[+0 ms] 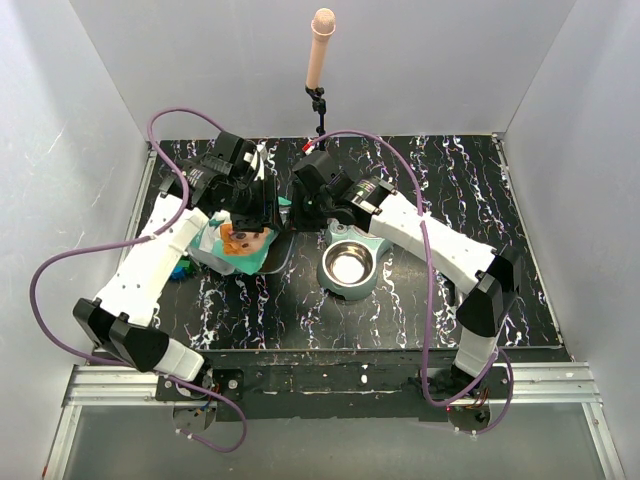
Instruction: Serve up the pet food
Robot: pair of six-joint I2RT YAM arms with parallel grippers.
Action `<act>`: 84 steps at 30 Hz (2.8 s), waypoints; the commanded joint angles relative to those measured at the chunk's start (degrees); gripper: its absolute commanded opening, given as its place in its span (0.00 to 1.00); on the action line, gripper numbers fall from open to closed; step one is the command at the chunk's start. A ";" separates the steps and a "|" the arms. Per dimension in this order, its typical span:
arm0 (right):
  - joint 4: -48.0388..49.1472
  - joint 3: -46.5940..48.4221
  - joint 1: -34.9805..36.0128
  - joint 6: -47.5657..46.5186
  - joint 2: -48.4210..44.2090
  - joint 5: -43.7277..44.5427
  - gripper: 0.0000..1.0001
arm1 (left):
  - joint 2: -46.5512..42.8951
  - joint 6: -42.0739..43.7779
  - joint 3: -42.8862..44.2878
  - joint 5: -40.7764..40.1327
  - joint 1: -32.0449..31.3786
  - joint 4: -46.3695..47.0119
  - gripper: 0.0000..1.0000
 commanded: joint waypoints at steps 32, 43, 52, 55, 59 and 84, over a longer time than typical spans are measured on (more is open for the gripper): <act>-1.19 -2.04 -2.91 0.59 -6.66 -7.97 0.42 | -3.74 -5.34 5.31 -10.74 0.22 6.52 0.00; 32.48 -36.97 0.33 12.82 -22.25 -5.94 0.37 | -1.72 1.60 13.05 -10.04 0.22 1.25 0.00; 40.38 -40.81 3.94 18.26 -16.88 4.42 0.36 | 0.30 2.84 15.61 -8.63 0.22 -0.60 0.00; 41.36 -40.75 3.94 19.15 -11.71 1.89 0.36 | 0.74 2.14 15.34 -7.93 0.22 -0.43 0.00; 43.62 -33.81 4.12 18.89 -2.65 -0.93 0.34 | -0.31 1.61 13.68 -7.31 0.22 0.28 0.00; 21.79 -24.02 0.51 6.78 -1.55 -14.03 0.44 | -1.54 -3.22 -1.17 -5.48 0.92 6.95 0.00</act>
